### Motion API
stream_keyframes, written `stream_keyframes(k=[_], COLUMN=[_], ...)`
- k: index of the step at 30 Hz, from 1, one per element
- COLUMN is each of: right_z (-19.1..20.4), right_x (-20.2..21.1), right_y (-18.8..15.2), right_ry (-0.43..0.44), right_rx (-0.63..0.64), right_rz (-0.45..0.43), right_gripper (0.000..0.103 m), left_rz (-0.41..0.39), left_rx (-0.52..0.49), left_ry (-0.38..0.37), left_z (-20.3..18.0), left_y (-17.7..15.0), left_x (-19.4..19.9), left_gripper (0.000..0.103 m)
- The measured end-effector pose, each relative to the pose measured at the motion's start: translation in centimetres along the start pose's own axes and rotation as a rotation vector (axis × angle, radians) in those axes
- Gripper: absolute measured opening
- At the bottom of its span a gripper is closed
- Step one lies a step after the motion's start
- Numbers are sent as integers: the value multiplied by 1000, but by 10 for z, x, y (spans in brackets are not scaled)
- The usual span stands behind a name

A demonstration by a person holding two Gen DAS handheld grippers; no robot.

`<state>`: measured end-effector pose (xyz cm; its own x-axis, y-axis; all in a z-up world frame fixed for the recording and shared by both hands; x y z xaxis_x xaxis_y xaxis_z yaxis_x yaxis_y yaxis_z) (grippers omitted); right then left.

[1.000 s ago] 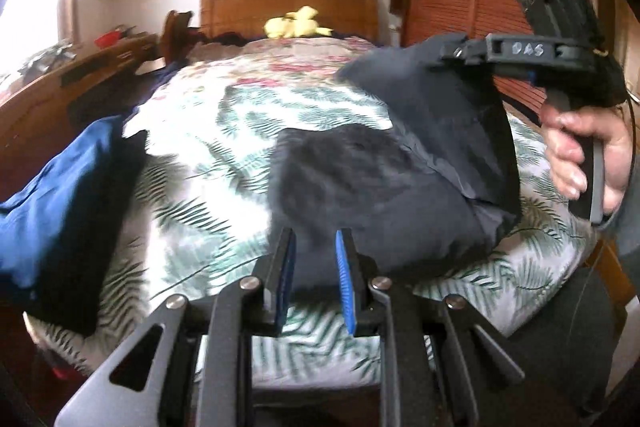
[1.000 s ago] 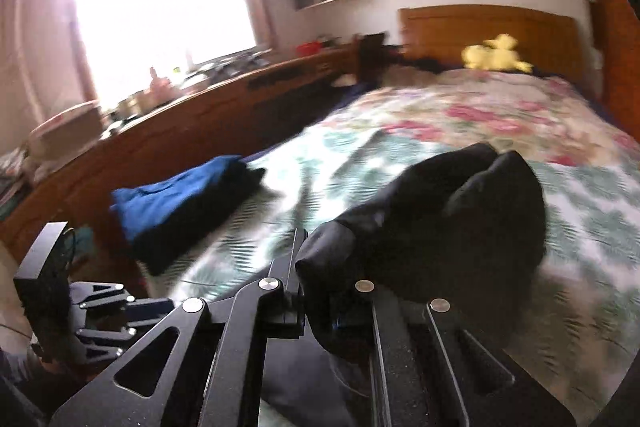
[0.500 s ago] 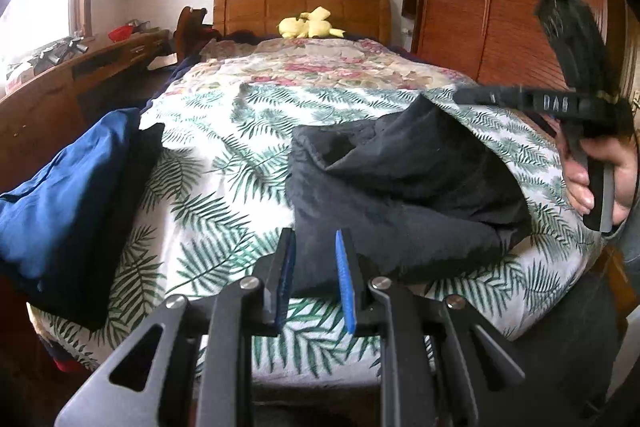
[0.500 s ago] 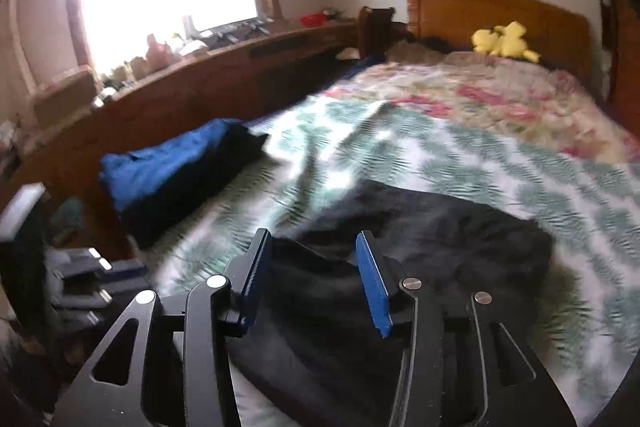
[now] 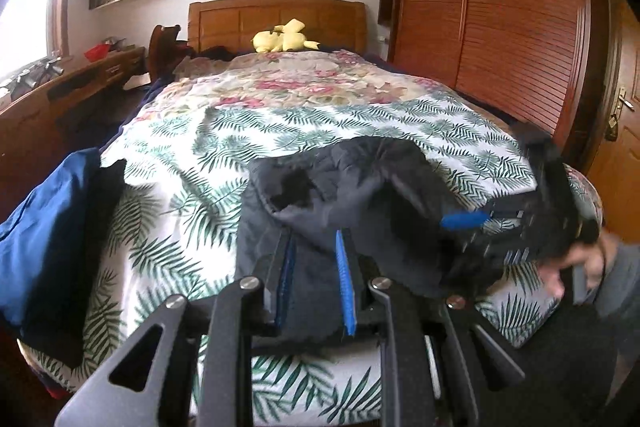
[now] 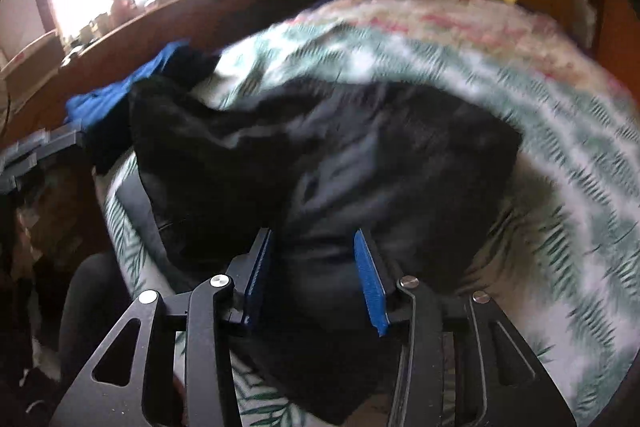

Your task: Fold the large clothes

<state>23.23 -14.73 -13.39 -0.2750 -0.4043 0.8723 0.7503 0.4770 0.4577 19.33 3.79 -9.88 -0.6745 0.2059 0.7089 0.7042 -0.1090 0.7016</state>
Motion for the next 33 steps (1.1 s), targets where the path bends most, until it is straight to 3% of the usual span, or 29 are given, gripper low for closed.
stream_keyframes(k=[10,27,33], right_z=[9,7,6], right_x=[-8,-2,-1], right_y=[-16,-23,-24], right_ry=[-63,-52,-52], right_rx=[44,45,46], right_rz=[-75,-120,-123], right_gripper=[42,42,42], left_rz=[25,80,204], left_rx=[-34,-117,-126], left_ry=[-19,35,71], left_z=[-32,-59,-45], left_y=[29,47,24], left_x=[-18,-51,-81], left_gripper=[19,20,20])
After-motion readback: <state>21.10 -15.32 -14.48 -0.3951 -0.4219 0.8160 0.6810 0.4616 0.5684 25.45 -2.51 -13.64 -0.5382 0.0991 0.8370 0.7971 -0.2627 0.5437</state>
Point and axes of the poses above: each gripper's, at about its wrist camera, not at the fingertips, and x roughly against the way its jaws point, z to its left, y to its top, the point moved 8 cm from there along -x, roughly the way its jaws point, and after that the axes turned 11 degrees about z, right-handed, at the moved point
